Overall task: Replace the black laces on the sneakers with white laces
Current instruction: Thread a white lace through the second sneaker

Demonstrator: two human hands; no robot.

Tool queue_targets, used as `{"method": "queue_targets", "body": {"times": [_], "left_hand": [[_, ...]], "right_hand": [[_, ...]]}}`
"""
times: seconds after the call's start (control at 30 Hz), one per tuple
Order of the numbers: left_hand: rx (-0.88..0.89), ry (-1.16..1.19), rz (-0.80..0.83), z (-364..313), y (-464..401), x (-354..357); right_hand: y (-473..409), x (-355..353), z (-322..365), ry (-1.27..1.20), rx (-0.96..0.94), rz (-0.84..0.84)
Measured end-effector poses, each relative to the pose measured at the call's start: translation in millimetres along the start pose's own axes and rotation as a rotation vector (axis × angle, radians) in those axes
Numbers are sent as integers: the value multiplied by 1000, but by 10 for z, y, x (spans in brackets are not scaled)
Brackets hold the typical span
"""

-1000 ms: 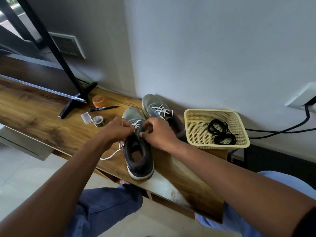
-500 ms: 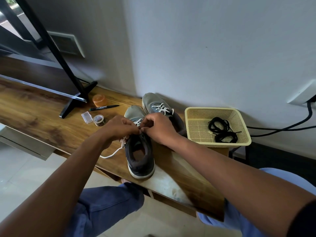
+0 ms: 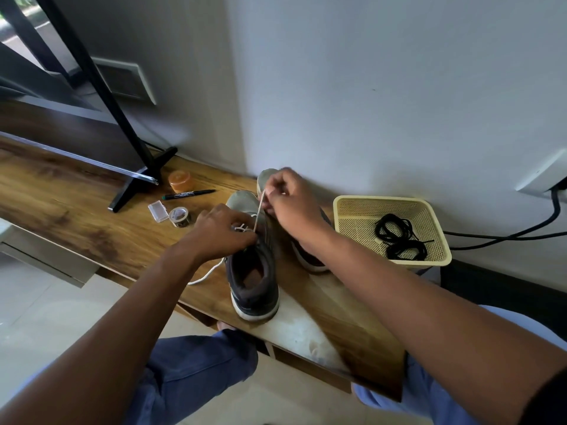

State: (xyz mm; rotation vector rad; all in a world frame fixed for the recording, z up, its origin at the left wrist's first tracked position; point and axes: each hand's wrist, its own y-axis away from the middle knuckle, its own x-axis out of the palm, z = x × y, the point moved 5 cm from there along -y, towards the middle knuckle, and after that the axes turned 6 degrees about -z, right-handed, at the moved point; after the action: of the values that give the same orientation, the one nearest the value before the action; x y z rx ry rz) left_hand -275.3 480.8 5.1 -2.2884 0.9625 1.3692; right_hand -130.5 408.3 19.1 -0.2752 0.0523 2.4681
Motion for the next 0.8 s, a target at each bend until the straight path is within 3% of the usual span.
{"method": "queue_targets", "body": {"times": [0.13, 0.2, 0.4, 0.53, 0.63, 0.8], "left_hand": [[11, -4, 41, 18, -2, -26], [13, -27, 44, 17, -14, -28], [-21, -244, 19, 96, 34, 37], [-19, -222, 20, 92, 9, 73], [-45, -207, 40, 127, 2, 66], [-83, -161, 68, 181, 1, 71]], "right_hand": [[-149, -108, 176, -500, 225, 55], [-203, -194, 199, -490, 240, 82], [-71, -57, 199, 699, -294, 357], [51, 9, 64, 1036, -367, 431], [-9, -43, 122, 977, -405, 348], [-238, -299, 242, 549, -245, 182]]}}
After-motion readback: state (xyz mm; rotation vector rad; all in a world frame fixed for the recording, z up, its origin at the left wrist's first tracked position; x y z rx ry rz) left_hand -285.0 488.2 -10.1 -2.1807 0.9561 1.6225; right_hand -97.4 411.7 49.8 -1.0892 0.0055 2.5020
